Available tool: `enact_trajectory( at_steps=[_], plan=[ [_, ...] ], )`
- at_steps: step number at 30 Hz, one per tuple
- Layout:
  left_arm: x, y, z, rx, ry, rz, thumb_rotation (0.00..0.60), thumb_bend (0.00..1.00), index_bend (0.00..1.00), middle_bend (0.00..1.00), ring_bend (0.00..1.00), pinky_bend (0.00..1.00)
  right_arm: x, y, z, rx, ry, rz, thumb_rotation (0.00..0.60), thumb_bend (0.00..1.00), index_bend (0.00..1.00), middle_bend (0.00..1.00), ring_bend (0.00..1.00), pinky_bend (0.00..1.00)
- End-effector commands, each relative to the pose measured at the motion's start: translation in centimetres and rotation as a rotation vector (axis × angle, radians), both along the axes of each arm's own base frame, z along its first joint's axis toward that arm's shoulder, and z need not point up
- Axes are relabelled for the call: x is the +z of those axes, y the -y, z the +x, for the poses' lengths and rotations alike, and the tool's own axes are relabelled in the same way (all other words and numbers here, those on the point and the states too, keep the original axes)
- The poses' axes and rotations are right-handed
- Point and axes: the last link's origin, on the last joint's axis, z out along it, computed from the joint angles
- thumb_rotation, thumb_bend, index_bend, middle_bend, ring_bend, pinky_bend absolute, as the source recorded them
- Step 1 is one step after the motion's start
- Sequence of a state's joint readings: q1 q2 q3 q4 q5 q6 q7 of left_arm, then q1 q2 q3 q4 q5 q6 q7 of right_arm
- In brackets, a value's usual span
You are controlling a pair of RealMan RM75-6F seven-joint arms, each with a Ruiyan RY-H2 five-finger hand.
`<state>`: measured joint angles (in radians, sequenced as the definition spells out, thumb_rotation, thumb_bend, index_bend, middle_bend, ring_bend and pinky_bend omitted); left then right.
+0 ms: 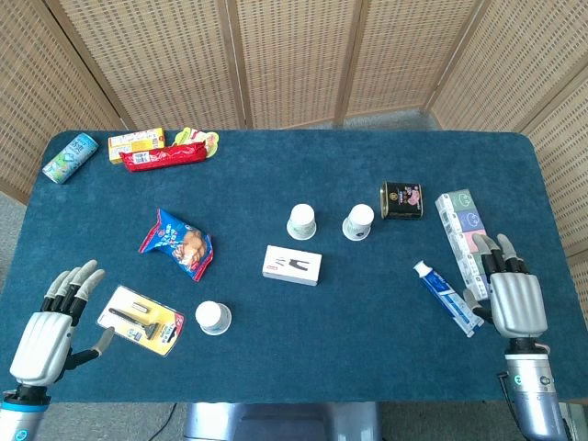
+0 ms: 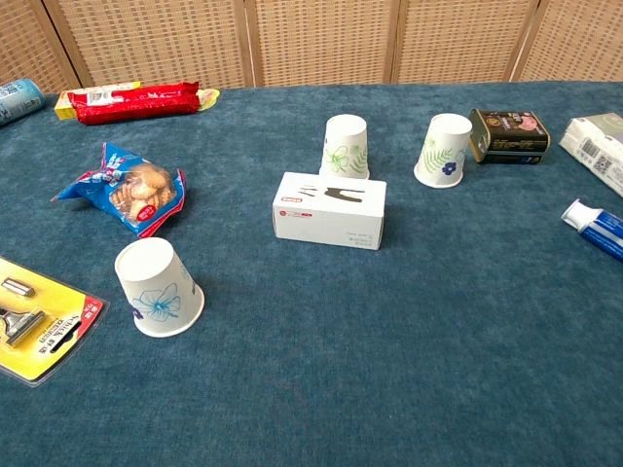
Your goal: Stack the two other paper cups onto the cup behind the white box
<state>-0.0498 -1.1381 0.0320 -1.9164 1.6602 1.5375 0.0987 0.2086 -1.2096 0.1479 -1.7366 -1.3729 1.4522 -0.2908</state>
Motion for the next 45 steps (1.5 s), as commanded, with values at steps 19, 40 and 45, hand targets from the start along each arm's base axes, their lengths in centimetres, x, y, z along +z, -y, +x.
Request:
enact_trajectory(
  at_steps=[19, 40, 45],
  plan=[
    [0.1, 0.0, 0.2, -0.018, -0.006, -0.012, 0.600, 0.39, 0.00, 0.04, 0.00, 0.01, 0.0, 0.1, 0.3, 0.008, 0.014, 0.006, 0.600, 0.32, 0.00, 0.14, 0.00, 0.29],
    [-4.4, -1.6, 1.4, -0.055, -0.186, -0.225, 0.600, 0.39, 0.00, 0.00, 0.00, 0.00, 1.1, -0.9, -0.2, -0.006, 0.029, -0.016, 0.600, 0.30, 0.00, 0.14, 0.00, 0.29],
    [-6.4, -2.1, 2.1, -0.080, -0.210, -0.282, 0.600, 0.39, 0.00, 0.00, 0.00, 0.03, 1.3, -0.9, -0.2, -0.005, 0.031, -0.019, 0.600, 0.30, 0.00, 0.14, 0.00, 0.29]
  ],
)
